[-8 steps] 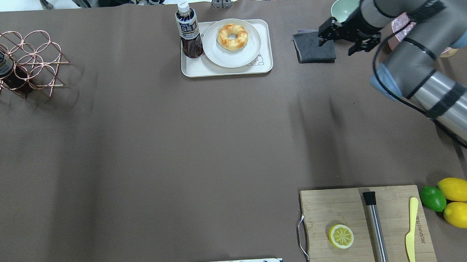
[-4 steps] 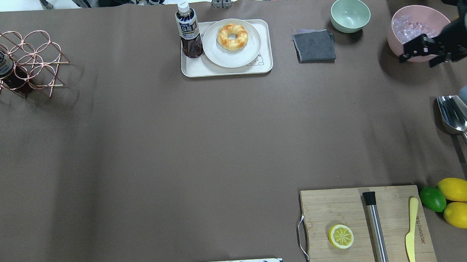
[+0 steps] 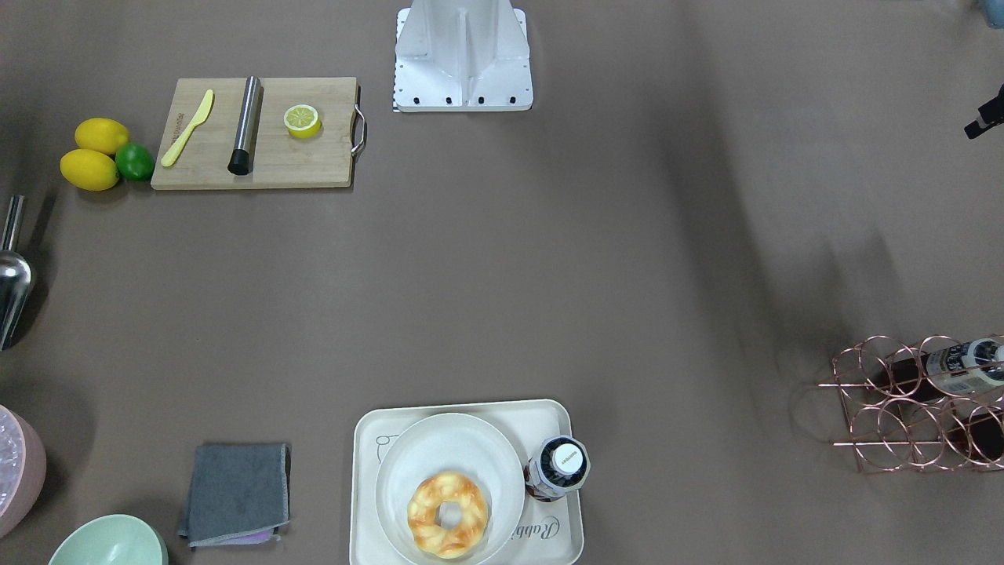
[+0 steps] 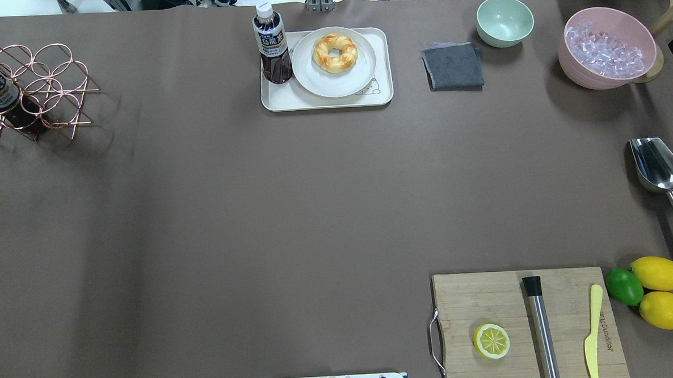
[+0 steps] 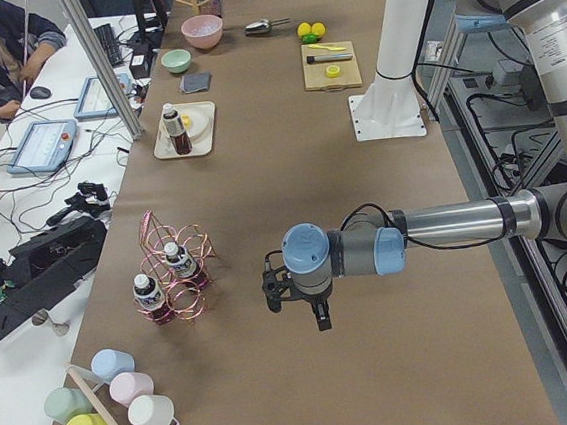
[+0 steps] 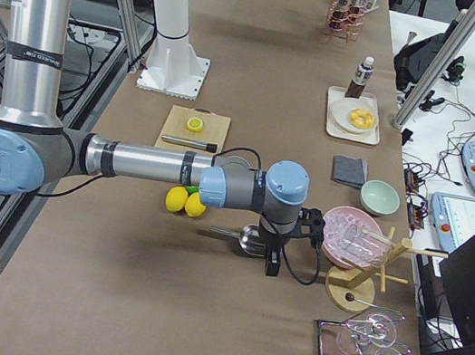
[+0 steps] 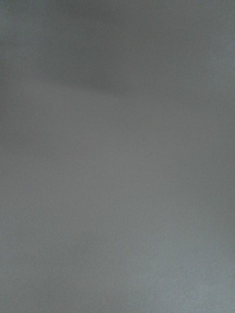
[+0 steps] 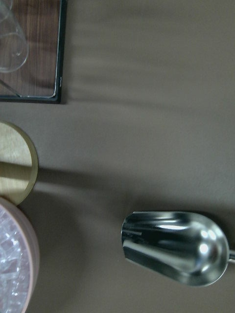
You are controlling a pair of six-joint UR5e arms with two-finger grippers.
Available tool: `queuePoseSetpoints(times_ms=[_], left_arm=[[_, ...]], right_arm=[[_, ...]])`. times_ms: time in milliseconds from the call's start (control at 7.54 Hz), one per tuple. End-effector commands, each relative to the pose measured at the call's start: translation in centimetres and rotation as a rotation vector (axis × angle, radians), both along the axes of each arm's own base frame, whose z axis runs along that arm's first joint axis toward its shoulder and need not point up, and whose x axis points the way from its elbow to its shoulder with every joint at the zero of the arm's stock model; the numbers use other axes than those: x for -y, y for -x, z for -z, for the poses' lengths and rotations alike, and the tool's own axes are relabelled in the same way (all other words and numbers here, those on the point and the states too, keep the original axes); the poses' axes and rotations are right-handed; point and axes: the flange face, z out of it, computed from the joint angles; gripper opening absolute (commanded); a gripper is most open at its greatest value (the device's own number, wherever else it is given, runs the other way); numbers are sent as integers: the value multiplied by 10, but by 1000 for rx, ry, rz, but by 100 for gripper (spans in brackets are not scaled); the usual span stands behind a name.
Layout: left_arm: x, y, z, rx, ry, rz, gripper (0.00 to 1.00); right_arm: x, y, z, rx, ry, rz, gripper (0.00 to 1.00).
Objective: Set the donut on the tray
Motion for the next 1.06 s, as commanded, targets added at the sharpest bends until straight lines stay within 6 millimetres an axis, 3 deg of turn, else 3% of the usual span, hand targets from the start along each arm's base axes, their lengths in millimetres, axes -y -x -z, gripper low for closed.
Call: queuePoseSetpoints(times_ms=[0,531,929], left_arm=[[1,0,1,1,-2,0,99],[0,0,-1,1,1,0,99],[-1,0,-2,1,6,0,99]], right_arm=[[-10,-35,-9,-70,20,37,100],[-13,-34,-9,-72,15,37,100],[-28,-31,-25,-54,56,32,100]])
